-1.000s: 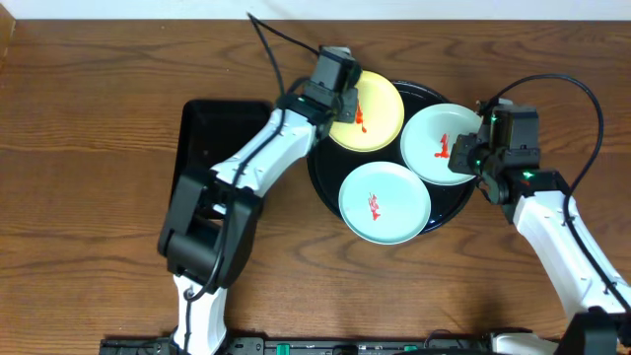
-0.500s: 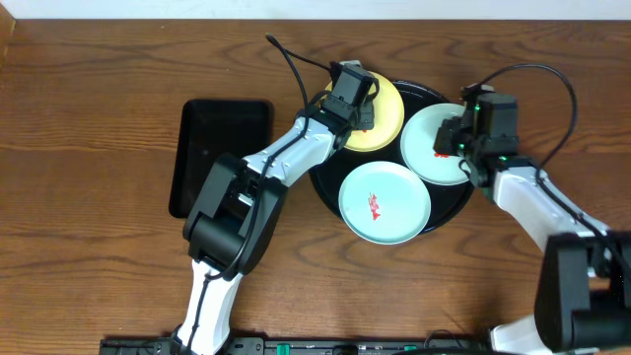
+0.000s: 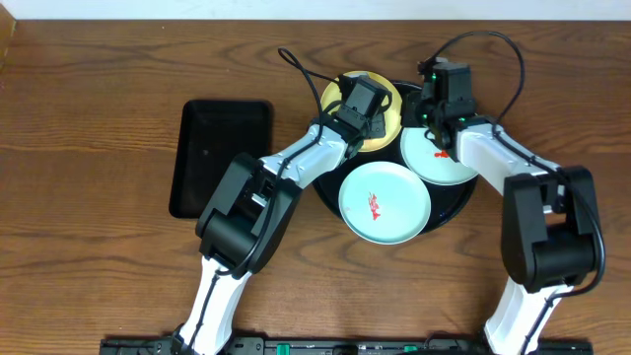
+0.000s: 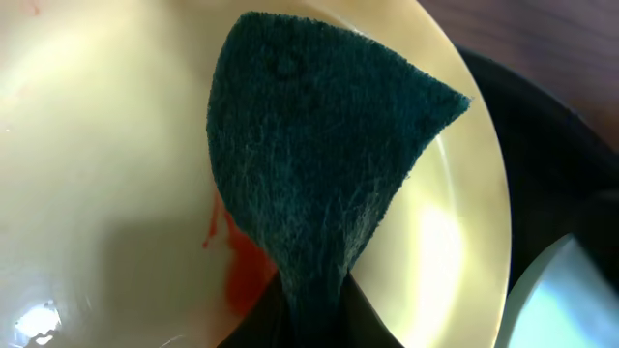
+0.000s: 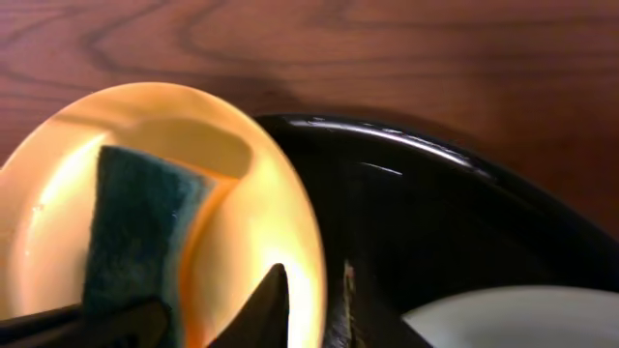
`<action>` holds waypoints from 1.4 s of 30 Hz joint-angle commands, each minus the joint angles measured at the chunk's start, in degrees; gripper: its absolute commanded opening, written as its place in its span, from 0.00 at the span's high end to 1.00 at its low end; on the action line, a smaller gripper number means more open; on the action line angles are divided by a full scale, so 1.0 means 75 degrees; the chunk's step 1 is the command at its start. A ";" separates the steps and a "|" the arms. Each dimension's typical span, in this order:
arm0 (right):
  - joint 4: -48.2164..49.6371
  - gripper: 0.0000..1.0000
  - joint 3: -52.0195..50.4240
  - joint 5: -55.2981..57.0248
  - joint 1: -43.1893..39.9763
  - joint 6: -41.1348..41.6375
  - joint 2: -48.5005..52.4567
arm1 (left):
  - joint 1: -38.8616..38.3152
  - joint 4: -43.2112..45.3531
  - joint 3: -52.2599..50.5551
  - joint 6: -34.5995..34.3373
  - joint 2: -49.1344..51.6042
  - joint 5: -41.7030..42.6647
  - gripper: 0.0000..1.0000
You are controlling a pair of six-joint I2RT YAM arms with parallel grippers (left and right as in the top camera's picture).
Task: Clean dirty plates on tray and stack at the side
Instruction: 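Scrub the yellow plate with the sponge while the right gripper holds it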
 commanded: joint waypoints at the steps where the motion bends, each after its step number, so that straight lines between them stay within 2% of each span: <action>1: 0.0064 0.69 0.0233 -0.0006 0.0073 -0.0166 0.0280 | 0.0061 -0.0015 0.0178 -0.0099 0.0087 -0.0061 0.93; 7: 0.0449 0.68 0.0236 -0.0020 0.0006 -0.0166 0.0737 | 0.0061 -0.0009 0.0178 -0.0099 0.0087 -0.0061 0.93; 11: 0.0734 0.73 0.0367 -0.0067 0.0003 -0.0166 0.1003 | 0.0061 -0.0009 0.0178 -0.0099 0.0085 -0.0061 0.93; 15: 0.0813 0.85 0.0615 -0.0070 0.0009 -0.0166 0.1265 | 0.0064 -0.0009 0.0178 -0.0219 0.0085 -0.0061 0.93; 18: 0.0871 0.98 0.0679 -0.0137 0.0009 -0.0160 0.1378 | 0.0064 -0.0006 0.0178 -0.0329 0.0085 -0.0061 0.93; 22: 0.0743 0.99 0.0717 -0.0181 0.0006 0.0079 0.1378 | 0.0128 -0.0006 0.0178 -0.0347 0.0052 -0.0612 0.93; 27: 0.0729 0.99 0.0717 -0.0178 0.0000 0.0248 0.1378 | 0.0321 -0.0606 0.0178 0.0402 -0.0358 -0.1475 0.93; 31: 0.0723 0.99 0.0717 -0.0178 0.0000 0.0361 0.1378 | 0.0268 -0.1093 0.0178 0.0405 -0.0356 -0.1370 0.93; 33: 0.0720 0.99 0.0717 -0.0184 0.0000 0.0364 0.1378 | 0.0248 -0.1078 0.0178 0.0396 -0.0358 -0.0624 0.93; 35: 0.0720 0.99 0.0717 -0.0201 0.0003 0.0364 0.1378 | 0.0219 -0.0985 0.0178 0.0373 -0.0356 -0.0463 0.93; 42: 0.0667 0.99 0.0717 -0.0641 0.0105 0.0356 0.1378 | 0.0256 0.0667 0.0178 0.0111 0.0044 -0.0475 0.93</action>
